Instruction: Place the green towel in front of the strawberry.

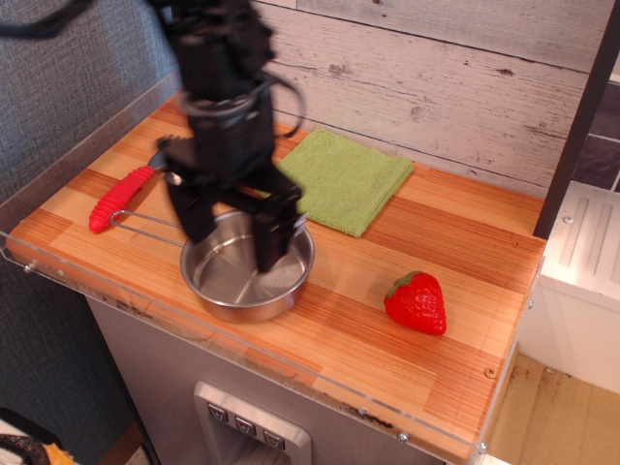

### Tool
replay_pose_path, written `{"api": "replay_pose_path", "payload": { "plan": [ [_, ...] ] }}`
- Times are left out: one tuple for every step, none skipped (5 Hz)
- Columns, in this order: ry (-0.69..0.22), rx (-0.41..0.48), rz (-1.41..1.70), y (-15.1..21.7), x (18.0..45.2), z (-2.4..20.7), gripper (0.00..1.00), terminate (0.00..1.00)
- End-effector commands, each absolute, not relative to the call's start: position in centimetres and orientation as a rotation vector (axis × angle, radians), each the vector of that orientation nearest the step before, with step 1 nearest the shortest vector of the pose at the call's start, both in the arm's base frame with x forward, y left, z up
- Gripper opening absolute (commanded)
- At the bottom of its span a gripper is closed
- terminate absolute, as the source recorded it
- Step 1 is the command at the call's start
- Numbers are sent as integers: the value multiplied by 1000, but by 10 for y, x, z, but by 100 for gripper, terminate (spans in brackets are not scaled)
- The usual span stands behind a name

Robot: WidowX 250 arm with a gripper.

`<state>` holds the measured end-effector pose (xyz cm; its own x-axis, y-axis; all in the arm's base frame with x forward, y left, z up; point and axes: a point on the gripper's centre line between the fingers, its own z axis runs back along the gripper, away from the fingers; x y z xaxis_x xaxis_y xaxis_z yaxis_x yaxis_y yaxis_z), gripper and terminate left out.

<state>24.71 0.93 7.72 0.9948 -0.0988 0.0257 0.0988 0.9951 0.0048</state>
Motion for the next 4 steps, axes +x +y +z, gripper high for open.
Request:
{"api": "replay_pose_path", "payload": {
  "plan": [
    [-108,30,-59,27,323,86,100,0],
    [-119,17,-29,36,349,71,100,0],
    [-136,8,4,45,367,49,100,0],
    [-150,-9,22,43,377,37,100,0]
  ]
}}
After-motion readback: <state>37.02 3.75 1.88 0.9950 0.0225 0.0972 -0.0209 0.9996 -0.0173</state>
